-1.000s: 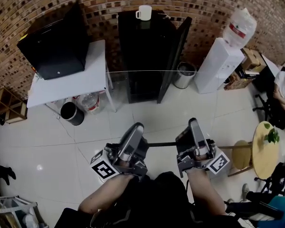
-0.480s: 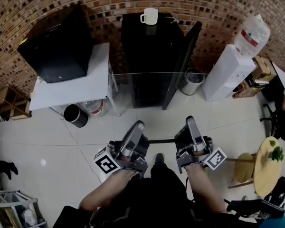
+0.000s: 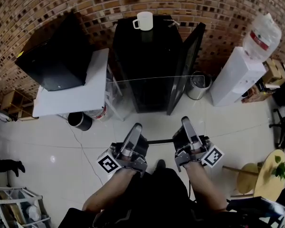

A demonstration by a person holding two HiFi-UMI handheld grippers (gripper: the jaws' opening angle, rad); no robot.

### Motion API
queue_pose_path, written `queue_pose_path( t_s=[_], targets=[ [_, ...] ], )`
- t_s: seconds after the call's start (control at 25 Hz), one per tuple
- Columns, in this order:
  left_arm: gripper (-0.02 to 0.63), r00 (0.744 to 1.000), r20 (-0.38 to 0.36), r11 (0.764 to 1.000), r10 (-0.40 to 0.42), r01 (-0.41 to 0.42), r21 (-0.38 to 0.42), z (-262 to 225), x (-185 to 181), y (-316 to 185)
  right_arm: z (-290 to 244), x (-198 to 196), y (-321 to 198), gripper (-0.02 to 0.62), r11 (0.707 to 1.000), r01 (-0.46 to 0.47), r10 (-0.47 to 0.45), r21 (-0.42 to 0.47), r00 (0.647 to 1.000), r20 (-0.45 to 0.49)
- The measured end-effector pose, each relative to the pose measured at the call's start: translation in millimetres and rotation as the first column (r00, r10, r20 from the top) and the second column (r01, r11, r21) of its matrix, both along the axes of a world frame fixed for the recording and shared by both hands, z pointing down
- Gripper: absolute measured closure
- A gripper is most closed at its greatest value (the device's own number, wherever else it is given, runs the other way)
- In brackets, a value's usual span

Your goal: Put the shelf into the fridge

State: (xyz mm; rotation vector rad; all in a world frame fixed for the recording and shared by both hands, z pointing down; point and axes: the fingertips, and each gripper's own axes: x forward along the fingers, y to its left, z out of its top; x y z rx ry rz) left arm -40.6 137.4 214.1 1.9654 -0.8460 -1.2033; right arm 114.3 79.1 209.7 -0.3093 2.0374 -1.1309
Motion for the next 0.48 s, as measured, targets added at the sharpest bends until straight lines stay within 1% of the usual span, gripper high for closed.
queue_pose_path(
  t_s=[0.16,0.32,0.48],
  targets=[
    [0.601,1.000,-0.003,0.999,-0.006,0.006,-0.037,16,-2,-24,15,-3,-25,0.575,0.999,0.008,-0.008,-0.033,1.000,0.004],
    [0.601,1.000,-0.026,0.998,-0.007,0.006,-0.059,34,-12,-49,33,-12,-51,0.575,0.999,0.008,-0.009,-0.053,1.000,-0.021],
    [0.601,1.000,-0.020,0.996,0.008,-0.010,-0.087,59,-22,-75,59,-22,-74,0.577,0.996,-0.004,0.002,-0.088,1.000,-0.017]
  ],
)
